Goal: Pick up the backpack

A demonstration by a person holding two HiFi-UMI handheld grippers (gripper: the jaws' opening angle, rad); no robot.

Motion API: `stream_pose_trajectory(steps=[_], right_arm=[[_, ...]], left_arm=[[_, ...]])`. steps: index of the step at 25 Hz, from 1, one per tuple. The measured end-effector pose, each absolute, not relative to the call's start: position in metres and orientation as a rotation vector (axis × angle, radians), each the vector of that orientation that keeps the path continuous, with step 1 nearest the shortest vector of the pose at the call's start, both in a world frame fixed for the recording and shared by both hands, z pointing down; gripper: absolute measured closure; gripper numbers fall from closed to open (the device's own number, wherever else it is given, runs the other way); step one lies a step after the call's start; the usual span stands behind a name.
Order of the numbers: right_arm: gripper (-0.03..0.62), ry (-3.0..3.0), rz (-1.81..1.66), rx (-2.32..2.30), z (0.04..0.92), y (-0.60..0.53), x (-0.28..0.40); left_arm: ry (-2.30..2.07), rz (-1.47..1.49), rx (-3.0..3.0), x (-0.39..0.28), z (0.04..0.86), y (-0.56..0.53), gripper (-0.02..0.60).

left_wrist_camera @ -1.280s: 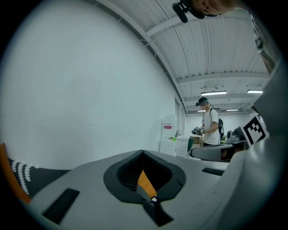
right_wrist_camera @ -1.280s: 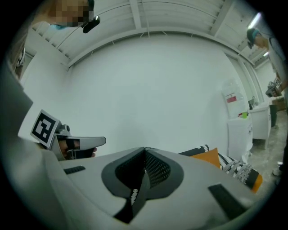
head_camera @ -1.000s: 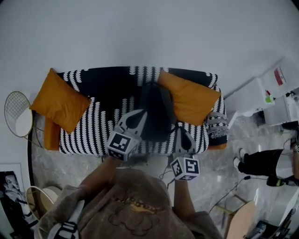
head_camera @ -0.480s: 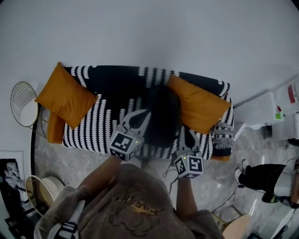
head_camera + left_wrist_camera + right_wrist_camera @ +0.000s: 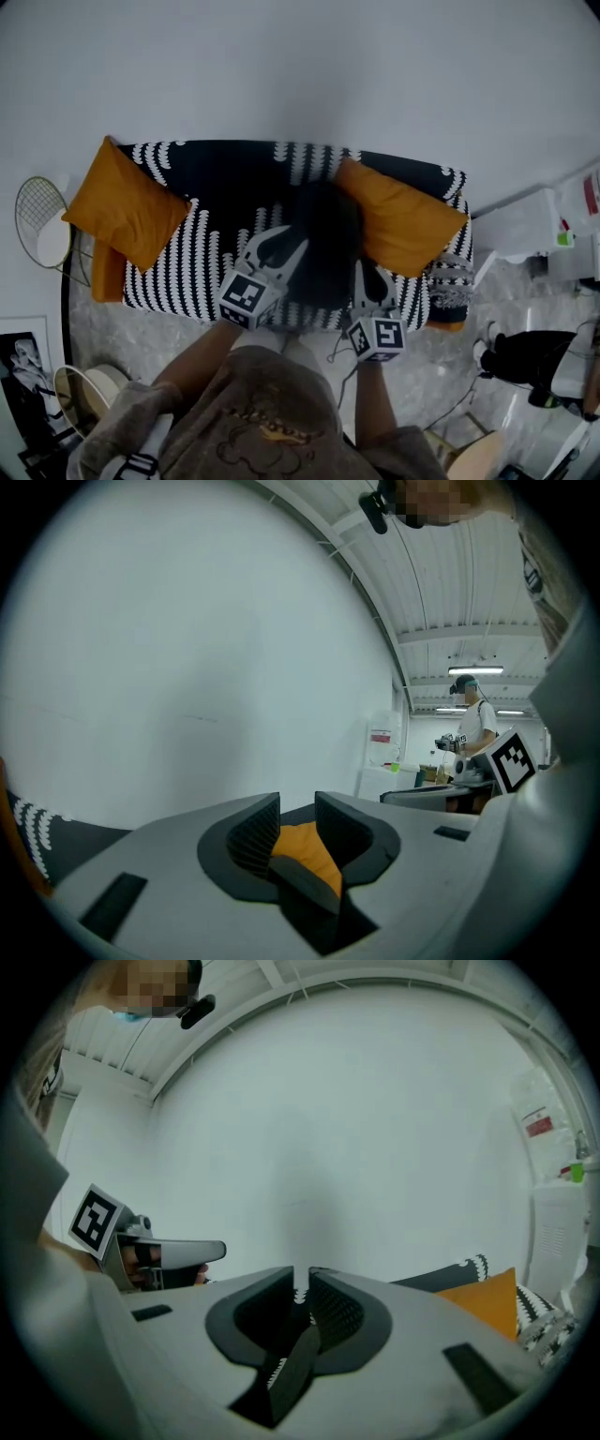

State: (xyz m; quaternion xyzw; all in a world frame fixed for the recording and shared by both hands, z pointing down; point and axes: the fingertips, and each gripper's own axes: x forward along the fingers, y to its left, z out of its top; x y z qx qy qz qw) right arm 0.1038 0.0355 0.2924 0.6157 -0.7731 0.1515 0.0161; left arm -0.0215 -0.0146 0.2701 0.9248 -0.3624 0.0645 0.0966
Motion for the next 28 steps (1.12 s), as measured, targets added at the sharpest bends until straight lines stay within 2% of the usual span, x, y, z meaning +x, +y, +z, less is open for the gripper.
stream_pose_trajectory(steps=[2,3,5,7,28], right_arm=[[0.475,-2.416,0.499,1.876,0.301,0.026,0.099],[0.433,-2.431,0.521,1.855,0.305,0.021,0.096],[0.308,-2.468,0.574,1.815,0.313,0.012,0.090],[0.284,-2.487,0.605,1.787,0.322,0.006,0.087],[0.283,-2.331,0.743,1.682,0.513,-0.047,0.142]], left_arm=[[-1.055,0.193,2.730,-0.021,0.278,-0.022,0.445],[-1.049,0.198,2.722,-0.020,0.283,-0.026,0.420],[-1.039,0.203,2.695,-0.020,0.294,-0.032,0.352],[-1.033,0.210,2.667,-0.019,0.305,-0.038,0.311],[-0.997,0.400,2.465,-0.008,0.510,-0.088,0.296]])
